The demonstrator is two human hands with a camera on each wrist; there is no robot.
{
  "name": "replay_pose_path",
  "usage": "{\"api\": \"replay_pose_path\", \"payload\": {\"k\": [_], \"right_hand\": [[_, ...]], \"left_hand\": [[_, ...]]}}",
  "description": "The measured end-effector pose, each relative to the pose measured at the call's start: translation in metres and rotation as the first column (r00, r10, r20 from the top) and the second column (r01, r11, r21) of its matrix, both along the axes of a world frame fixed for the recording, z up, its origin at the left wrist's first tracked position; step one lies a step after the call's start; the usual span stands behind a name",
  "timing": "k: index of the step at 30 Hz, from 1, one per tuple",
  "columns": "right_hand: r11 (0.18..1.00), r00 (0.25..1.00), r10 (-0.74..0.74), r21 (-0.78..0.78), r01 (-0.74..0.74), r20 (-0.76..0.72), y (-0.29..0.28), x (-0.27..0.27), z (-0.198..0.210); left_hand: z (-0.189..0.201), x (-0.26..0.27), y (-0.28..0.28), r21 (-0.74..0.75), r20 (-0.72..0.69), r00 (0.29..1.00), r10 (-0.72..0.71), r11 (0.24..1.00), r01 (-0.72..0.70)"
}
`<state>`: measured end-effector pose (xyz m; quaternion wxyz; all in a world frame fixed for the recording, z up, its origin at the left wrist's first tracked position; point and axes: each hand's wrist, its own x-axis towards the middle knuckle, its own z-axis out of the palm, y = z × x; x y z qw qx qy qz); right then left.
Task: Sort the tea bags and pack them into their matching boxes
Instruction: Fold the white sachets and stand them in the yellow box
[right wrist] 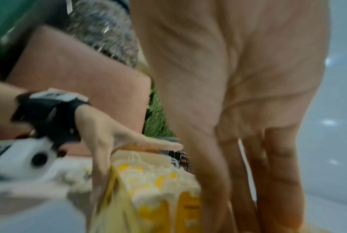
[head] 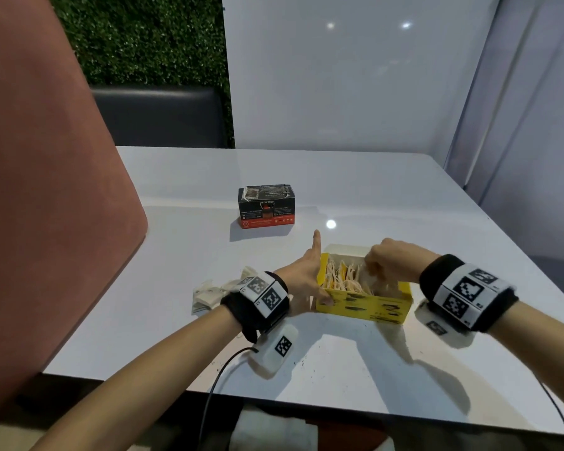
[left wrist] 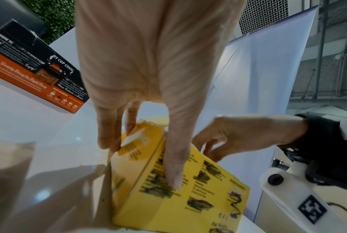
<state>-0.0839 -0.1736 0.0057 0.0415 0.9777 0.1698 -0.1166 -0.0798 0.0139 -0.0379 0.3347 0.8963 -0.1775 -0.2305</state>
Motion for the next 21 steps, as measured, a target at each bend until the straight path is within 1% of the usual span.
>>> {"api": "replay_pose_path", "payload": {"k": [2, 3, 5, 7, 9, 11, 14, 16, 18, 21], "right_hand": [[0.987, 0.997, 0.019, -0.16, -0.03, -0.075, -0.003, -0.006, 0.004], [0.975, 0.994, 0.027, -0.215, -0.05, -0.109, -0.001, -0.009, 0.002], [0.962, 0.985, 0.034, -0.261, -0.078, -0.168, 0.002, -0.012, -0.004], [0.968, 0.977, 0.031, -0.238, -0.081, -0.209, 0.006, -0.009, -0.007], [0.988, 0.972, -0.005, -0.154, -0.032, -0.237, 0.01, -0.004, -0.002], [0.998, 0.965, -0.07, -0.013, 0.069, -0.255, 0.013, 0.001, 0.004], [0.952, 0.931, -0.196, 0.169, 0.256, -0.309, 0.012, 0.005, 0.006], [0.938, 0.919, -0.214, 0.193, 0.288, -0.332, 0.01, 0.003, 0.004], [0.937, 0.926, -0.236, 0.184, 0.297, -0.294, 0.01, -0.001, 0.004], [0.957, 0.906, -0.213, 0.11, 0.269, -0.366, 0.015, -0.01, 0.007]], "left_hand": [[0.0, 0.001, -0.001, 0.017, 0.015, 1.0, -0.002, 1.0, 0.002], [-0.001, 0.001, -0.001, 0.026, 0.021, 1.0, -0.005, 1.0, 0.004], [-0.001, 0.001, -0.002, 0.036, 0.024, 1.0, -0.003, 0.999, 0.002], [-0.001, 0.0, -0.002, 0.037, 0.021, 1.0, 0.005, 0.999, -0.006], [-0.001, -0.001, -0.002, 0.044, 0.03, 0.999, 0.01, 0.999, -0.011], [-0.001, 0.0, -0.003, 0.046, 0.035, 0.999, 0.014, 0.999, -0.016], [-0.002, -0.001, -0.005, 0.032, 0.032, 0.999, 0.027, 0.999, -0.028], [-0.002, -0.001, -0.006, 0.036, 0.037, 0.999, 0.031, 0.999, -0.032], [-0.003, -0.002, -0.007, 0.047, 0.047, 0.998, 0.034, 0.998, -0.036], [-0.003, -0.001, -0.008, 0.054, 0.056, 0.997, 0.044, 0.997, -0.047]]}}
